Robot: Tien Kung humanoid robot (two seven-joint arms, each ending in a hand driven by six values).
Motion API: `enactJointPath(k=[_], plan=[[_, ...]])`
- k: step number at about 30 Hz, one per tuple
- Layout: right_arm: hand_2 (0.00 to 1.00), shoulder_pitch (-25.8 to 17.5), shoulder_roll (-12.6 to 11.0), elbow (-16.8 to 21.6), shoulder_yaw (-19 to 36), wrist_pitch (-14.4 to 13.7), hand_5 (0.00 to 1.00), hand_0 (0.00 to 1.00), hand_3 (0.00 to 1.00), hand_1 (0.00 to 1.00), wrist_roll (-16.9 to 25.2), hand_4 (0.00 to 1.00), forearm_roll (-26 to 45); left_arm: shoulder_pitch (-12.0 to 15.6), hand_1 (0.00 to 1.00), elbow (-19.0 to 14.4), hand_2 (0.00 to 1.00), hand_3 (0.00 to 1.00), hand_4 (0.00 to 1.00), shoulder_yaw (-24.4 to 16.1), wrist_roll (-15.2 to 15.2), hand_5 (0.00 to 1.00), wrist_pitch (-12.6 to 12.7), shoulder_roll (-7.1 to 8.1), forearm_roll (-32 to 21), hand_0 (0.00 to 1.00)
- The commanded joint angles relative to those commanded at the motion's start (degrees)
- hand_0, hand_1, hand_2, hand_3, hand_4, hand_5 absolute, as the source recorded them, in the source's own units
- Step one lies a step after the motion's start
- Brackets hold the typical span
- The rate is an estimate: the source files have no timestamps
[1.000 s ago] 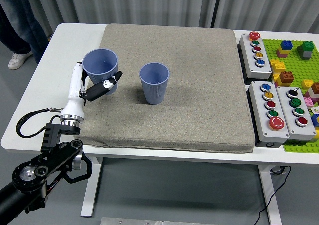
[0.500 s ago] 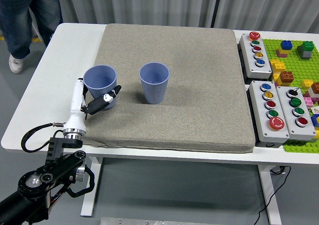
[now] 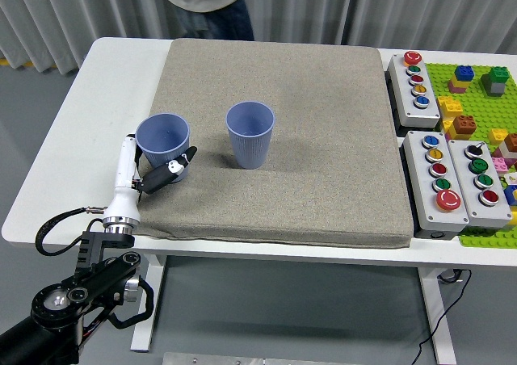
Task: Pick cup pour cup place
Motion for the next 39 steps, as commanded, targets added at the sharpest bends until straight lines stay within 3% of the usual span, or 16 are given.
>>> enactJointPath(k=[17, 18, 39], plan=[[0.51, 0.1, 0.0, 0.0, -0.1, 0.0, 0.002, 0.64, 0.588, 0.605, 0.1, 0.002, 0.2, 0.1, 0.656, -0.1, 0.696, 0.649, 0.906, -0.1, 0.5, 0.368, -1.7, 0.01, 1.4, 0.678], [0.51, 0.1, 0.0, -0.1, -0.1, -0.1, 0.002, 0.64, 0.588, 0.605, 0.1, 0.002, 0.2, 0.1, 0.694, -0.1, 0.771, 0.74, 0.926, -0.2, 0.6, 0.392, -1.9, 0.02, 1.5, 0.697], [0.51, 0.1, 0.1, 0.0, -0.1, -0.1, 0.002, 0.64, 0.588, 0.605, 0.0, 0.002, 0.3, 0.8, 0.731, -0.1, 0.844, 0.821, 0.939, -0.9, 1.6, 0.407, -3.2, 0.25, 3.8, 0.737]])
